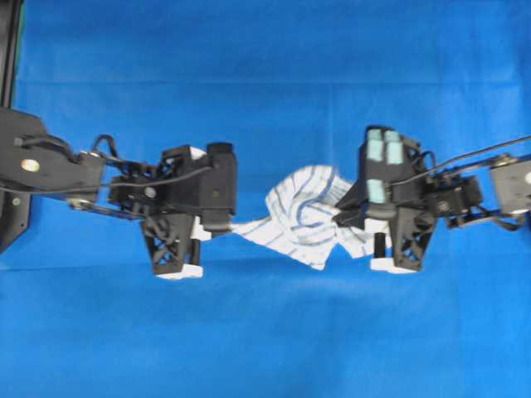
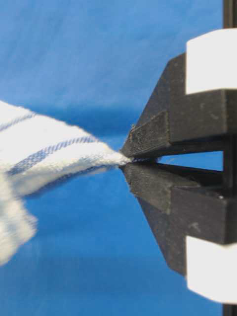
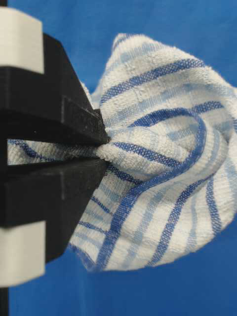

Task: Lift the towel with both arms.

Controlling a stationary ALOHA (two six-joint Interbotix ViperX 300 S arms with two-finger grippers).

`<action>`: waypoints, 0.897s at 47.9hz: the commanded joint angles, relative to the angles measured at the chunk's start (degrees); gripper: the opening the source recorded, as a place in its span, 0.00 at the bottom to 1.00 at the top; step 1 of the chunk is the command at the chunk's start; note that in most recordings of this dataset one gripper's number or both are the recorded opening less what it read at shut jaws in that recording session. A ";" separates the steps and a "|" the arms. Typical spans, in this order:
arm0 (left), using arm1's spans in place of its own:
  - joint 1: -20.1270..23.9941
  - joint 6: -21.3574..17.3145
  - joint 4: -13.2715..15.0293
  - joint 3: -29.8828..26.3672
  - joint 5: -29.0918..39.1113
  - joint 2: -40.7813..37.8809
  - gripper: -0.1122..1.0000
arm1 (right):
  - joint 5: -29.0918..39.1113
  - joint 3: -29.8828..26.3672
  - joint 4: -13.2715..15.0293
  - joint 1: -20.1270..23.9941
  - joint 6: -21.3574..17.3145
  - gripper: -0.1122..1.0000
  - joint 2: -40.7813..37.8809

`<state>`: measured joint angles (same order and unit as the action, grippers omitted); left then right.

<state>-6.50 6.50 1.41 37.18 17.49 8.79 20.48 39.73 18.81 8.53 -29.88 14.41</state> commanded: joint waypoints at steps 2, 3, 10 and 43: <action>0.62 0.26 -0.18 -2.20 3.78 6.06 0.11 | 3.52 -3.16 0.18 0.09 0.53 0.21 4.22; 0.62 0.26 -0.09 -2.46 4.48 6.86 0.11 | 4.13 -3.52 0.18 0.09 0.70 0.21 4.75; 0.70 0.09 -0.26 -4.83 7.82 11.95 0.11 | 8.70 -7.12 0.35 0.09 2.02 0.21 8.26; 2.72 -0.53 -0.79 -14.06 15.38 16.70 0.11 | 18.19 -20.57 0.70 0.18 9.23 0.21 10.90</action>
<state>-3.87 6.24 0.70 24.61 33.05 24.52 38.76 20.57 19.25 8.53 -20.74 24.96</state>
